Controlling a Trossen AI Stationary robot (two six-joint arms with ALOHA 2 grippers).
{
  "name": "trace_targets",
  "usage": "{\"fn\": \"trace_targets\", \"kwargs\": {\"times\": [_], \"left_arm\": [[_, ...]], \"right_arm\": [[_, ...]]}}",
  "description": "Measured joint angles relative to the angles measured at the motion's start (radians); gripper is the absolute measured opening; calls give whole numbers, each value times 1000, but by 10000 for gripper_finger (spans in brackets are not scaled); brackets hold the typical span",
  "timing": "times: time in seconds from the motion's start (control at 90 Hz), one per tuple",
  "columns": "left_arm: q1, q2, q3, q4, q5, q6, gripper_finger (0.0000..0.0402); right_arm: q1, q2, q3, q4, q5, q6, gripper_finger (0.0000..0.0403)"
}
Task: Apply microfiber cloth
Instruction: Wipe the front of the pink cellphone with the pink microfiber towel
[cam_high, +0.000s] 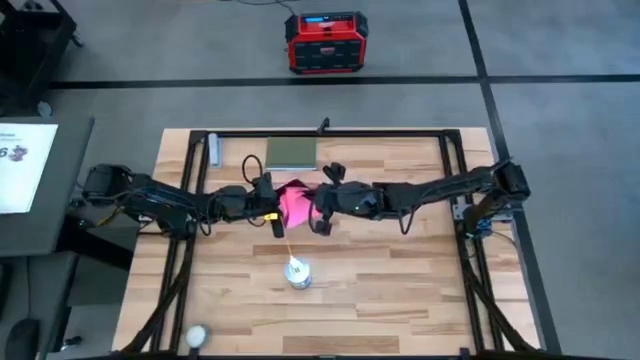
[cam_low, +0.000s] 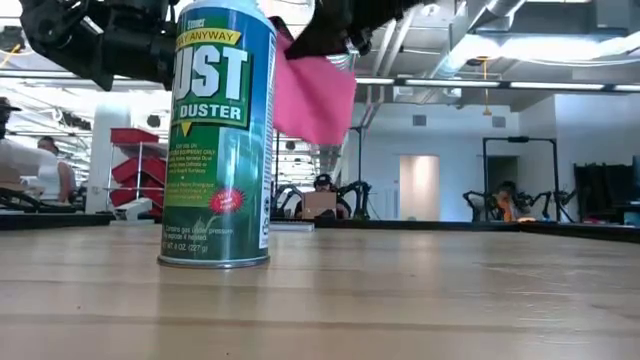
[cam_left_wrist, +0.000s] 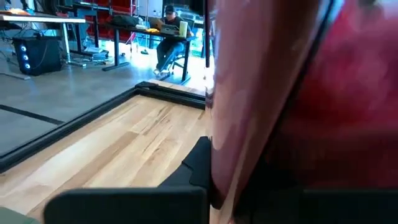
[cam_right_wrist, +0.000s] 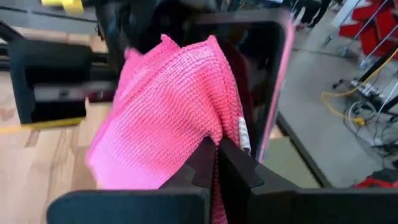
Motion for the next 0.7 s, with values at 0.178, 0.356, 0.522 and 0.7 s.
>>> {"fn": "trace_targets", "kwargs": {"times": [0.178,0.356,0.522,0.7], "left_arm": [[16,1,-1,20,19,11,2],[30,2,-2,34,40,16,2],[35,-18,2,57,49,31,2],[32,-76,2,-3,78,47,2]], "right_arm": [[-1,0,-46,27,1,42,0],[-2,-2,-89,67,6,56,0],[-5,3,-108,22,-1,69,0],[-3,-2,-149,-48,17,121,0]]}}
